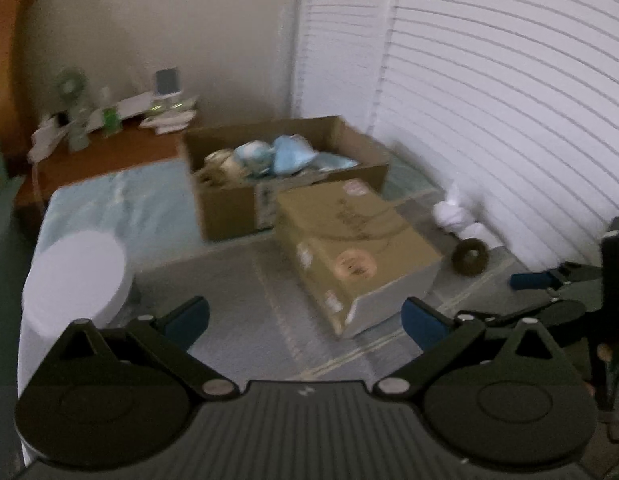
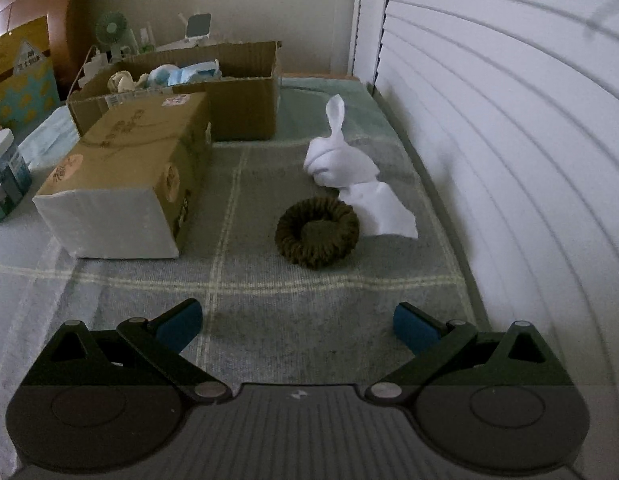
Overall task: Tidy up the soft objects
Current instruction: 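Move the left tool toward the white cloth while the right tool approaches the brown scrunchie, then grasp the white cloth with the left tool while the right tool grasps the brown scrunchie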
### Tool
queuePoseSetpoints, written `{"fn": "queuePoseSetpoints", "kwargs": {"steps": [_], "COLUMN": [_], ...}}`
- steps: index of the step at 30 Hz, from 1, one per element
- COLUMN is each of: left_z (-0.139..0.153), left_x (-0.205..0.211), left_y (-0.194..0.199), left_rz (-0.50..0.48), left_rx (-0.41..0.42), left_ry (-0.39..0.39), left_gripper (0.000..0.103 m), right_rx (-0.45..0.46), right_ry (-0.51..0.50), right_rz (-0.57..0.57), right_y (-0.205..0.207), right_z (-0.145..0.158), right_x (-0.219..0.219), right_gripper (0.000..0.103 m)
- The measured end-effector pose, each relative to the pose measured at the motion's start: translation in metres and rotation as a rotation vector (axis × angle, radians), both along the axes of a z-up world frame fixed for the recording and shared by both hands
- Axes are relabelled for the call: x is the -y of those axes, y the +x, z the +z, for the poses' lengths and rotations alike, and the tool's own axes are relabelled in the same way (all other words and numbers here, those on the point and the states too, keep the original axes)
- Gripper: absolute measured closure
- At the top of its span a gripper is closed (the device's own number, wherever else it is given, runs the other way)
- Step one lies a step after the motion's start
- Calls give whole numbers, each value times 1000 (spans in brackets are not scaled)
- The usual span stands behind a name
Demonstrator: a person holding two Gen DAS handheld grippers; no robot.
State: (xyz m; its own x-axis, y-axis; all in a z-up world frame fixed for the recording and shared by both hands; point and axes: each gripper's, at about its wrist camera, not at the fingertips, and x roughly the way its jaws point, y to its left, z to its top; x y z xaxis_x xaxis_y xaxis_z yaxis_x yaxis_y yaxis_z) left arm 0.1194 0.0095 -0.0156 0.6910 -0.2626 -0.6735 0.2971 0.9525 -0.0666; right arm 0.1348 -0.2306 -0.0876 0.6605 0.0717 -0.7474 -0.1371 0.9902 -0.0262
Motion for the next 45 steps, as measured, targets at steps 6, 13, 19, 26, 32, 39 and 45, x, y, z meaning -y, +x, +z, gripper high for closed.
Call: {"fn": "queuePoseSetpoints", "kwargs": {"steps": [6,13,19,26,32,39,45], "left_z": [17,31,18,-13,-37,-51,-57], "left_x": [37,94,148,187,205,213,219], "left_y": [21,52,88,121,139,153,157], "left_rz": [-148,-318,-414,-447,-447,-439,-444], "left_rx": [-4,-7,-10,-75,-125,-173,-190], "left_ry": [46,51,118,156,184,168,148], "left_gripper": [1,1,3,15,23,33,37], "right_rx": [19,23,41,51,55,53,55], "right_ry": [1,0,2,2,4,5,4], "right_rz": [-6,-12,3,22,37,53,53], "right_y": [-3,-4,-7,-10,-10,-11,-12], "right_z": [-2,-1,-3,-3,-3,-3,-3], "right_x": [1,1,3,4,4,7,7], "right_gripper": [0,0,0,0,0,0,0]}}
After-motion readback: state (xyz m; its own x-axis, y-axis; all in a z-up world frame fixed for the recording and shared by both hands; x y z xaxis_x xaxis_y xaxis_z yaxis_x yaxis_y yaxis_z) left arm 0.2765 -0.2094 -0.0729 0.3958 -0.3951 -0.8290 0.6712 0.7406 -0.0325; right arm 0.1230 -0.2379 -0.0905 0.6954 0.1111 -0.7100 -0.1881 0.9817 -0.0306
